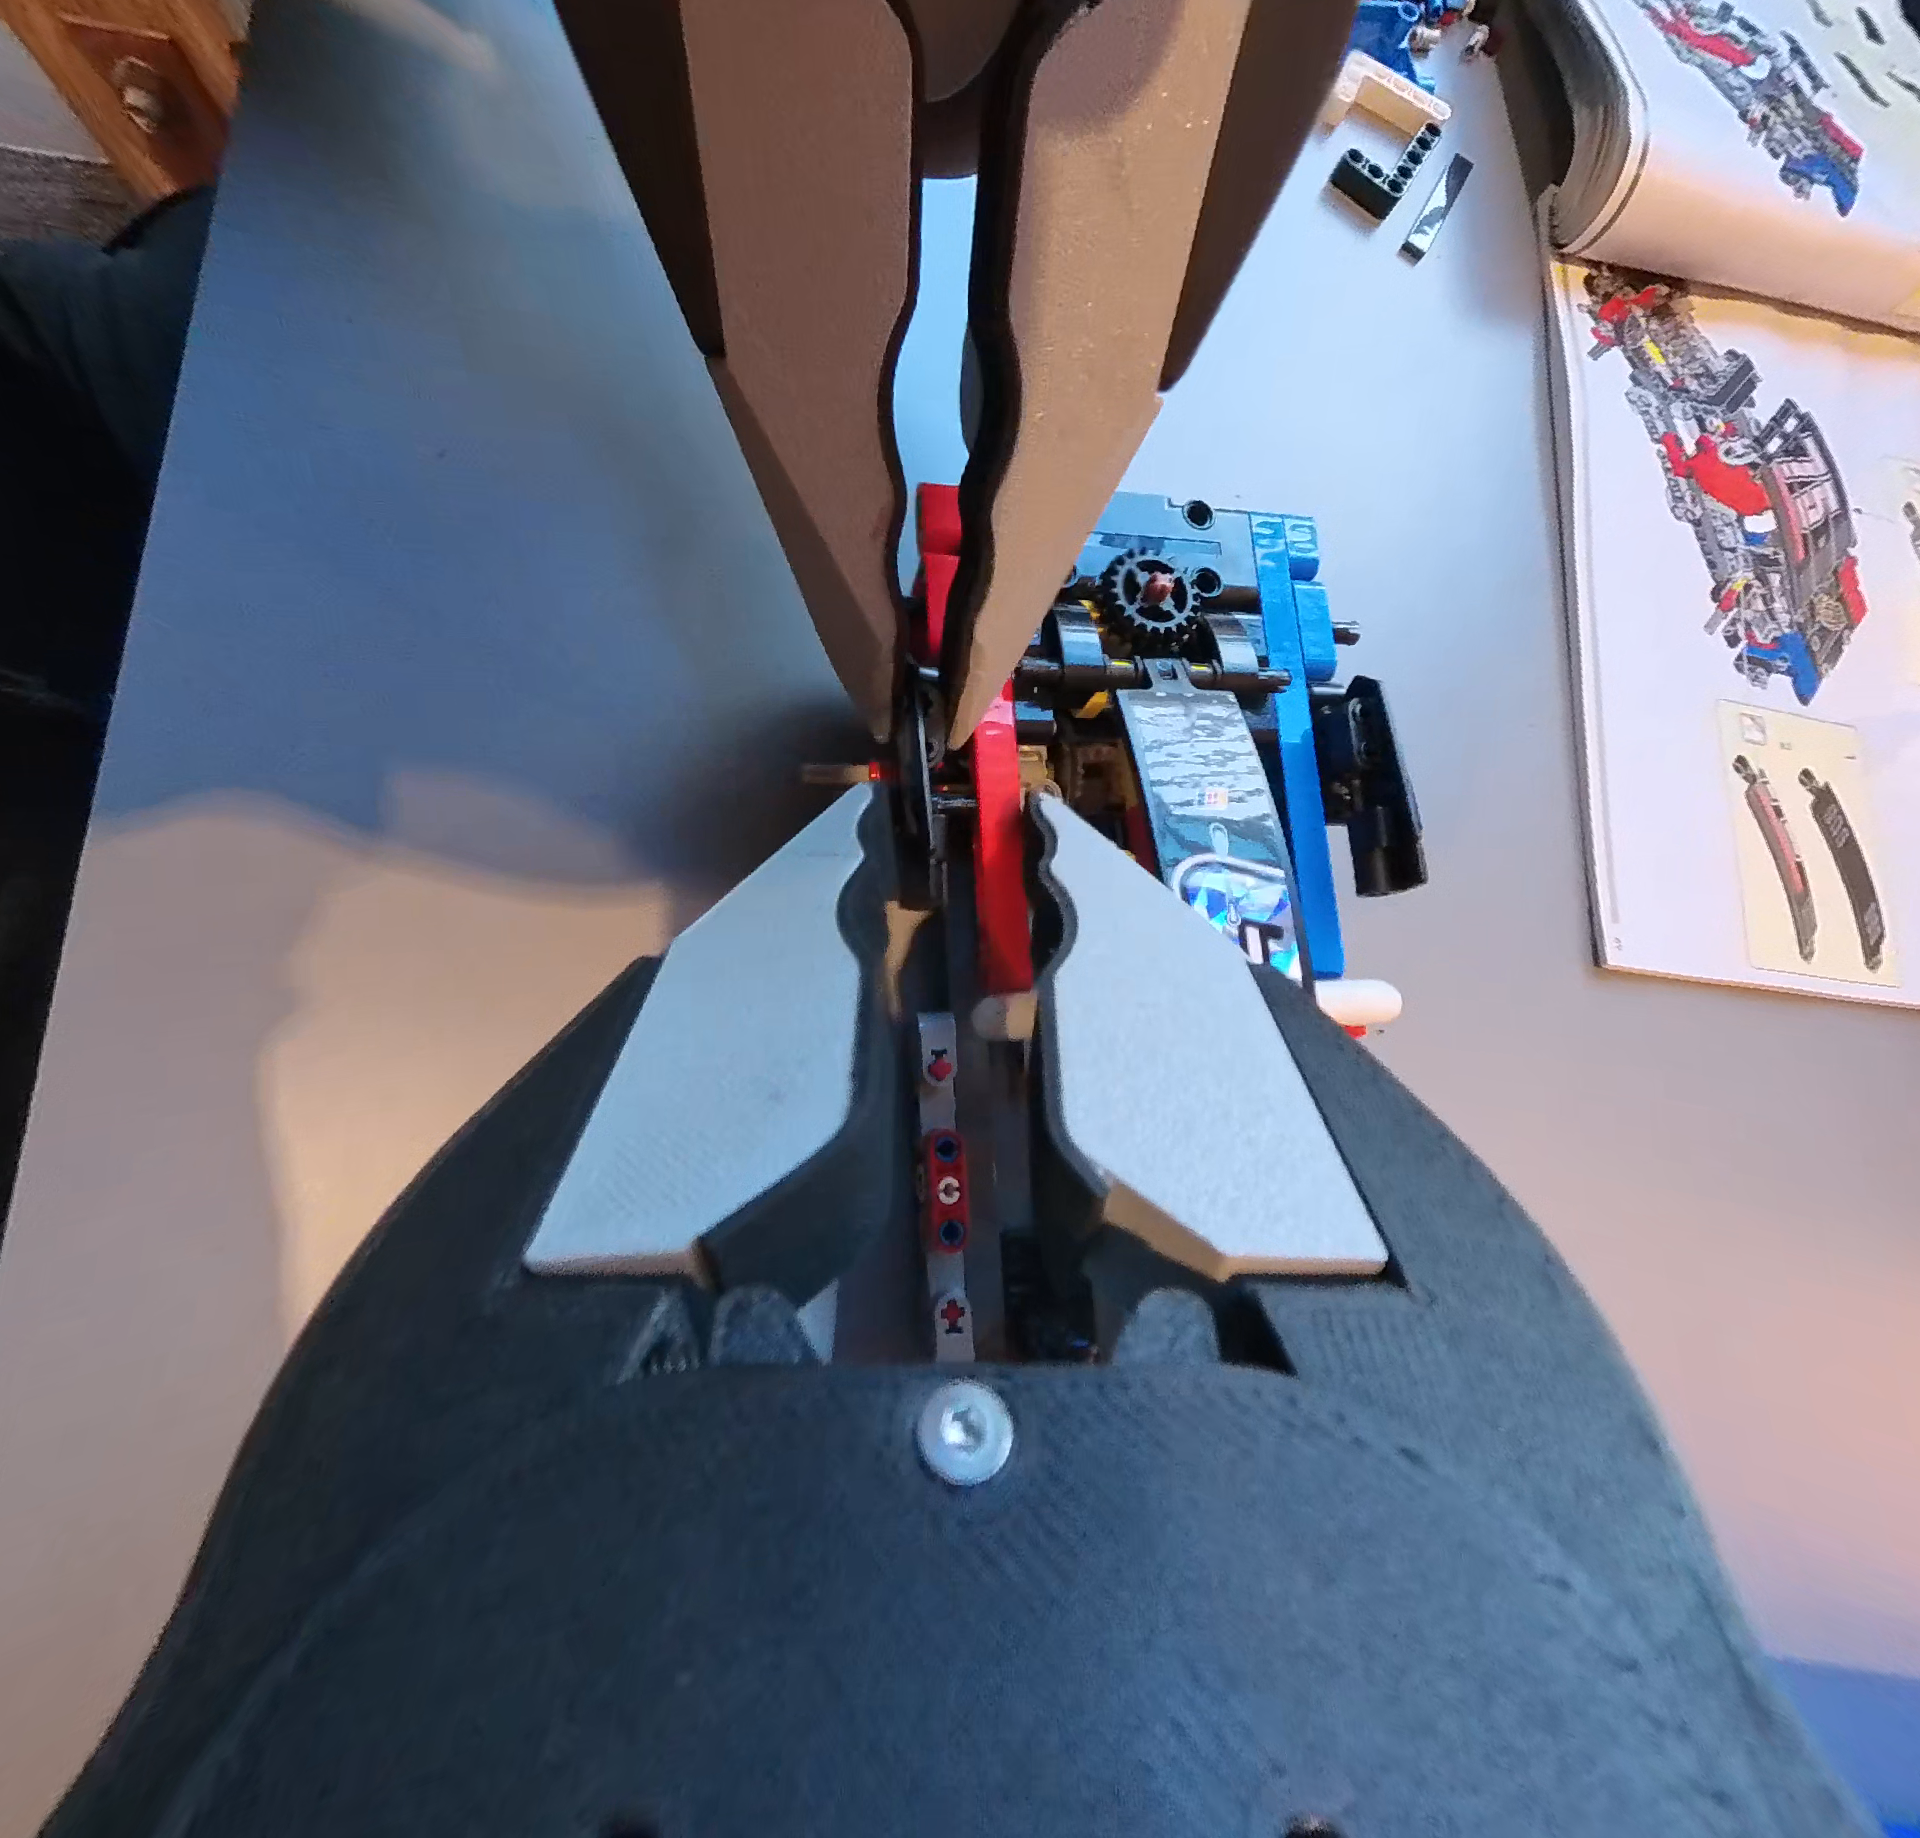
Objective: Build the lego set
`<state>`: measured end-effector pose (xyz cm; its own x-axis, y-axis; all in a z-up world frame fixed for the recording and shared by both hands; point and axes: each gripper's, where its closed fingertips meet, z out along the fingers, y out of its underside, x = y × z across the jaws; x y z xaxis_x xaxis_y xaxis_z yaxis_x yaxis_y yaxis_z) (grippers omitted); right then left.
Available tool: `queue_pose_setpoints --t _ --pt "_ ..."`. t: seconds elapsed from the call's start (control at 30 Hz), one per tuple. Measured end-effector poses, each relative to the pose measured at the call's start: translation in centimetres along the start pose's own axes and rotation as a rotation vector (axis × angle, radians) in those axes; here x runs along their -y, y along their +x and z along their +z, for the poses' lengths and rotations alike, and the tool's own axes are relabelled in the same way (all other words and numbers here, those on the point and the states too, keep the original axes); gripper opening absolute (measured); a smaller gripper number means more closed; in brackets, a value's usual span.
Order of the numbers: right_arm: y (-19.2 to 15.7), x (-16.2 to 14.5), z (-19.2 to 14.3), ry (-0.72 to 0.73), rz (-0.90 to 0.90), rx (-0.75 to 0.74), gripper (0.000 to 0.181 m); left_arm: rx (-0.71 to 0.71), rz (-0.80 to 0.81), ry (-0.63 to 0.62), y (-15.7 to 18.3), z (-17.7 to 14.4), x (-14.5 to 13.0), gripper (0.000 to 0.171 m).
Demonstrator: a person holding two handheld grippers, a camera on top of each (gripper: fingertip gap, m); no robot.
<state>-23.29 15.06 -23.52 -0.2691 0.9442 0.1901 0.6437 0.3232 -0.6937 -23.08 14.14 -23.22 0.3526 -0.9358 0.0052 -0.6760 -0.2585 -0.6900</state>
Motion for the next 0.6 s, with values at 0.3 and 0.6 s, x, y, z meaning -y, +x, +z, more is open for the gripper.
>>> queue_pose_setpoints --t 0.3,0.6 --pt "0.16 -0.11 0.3 -0.062 -0.012 0.01 0.021 -0.079 -0.036 0.008 -0.19 -0.09 0.01 0.005" --pt "0.21 -0.2 0.34 -0.08 0.012 0.04 0.02 -0.033 0.051 0.004 -0.31 -0.05 -0.04 0.005"
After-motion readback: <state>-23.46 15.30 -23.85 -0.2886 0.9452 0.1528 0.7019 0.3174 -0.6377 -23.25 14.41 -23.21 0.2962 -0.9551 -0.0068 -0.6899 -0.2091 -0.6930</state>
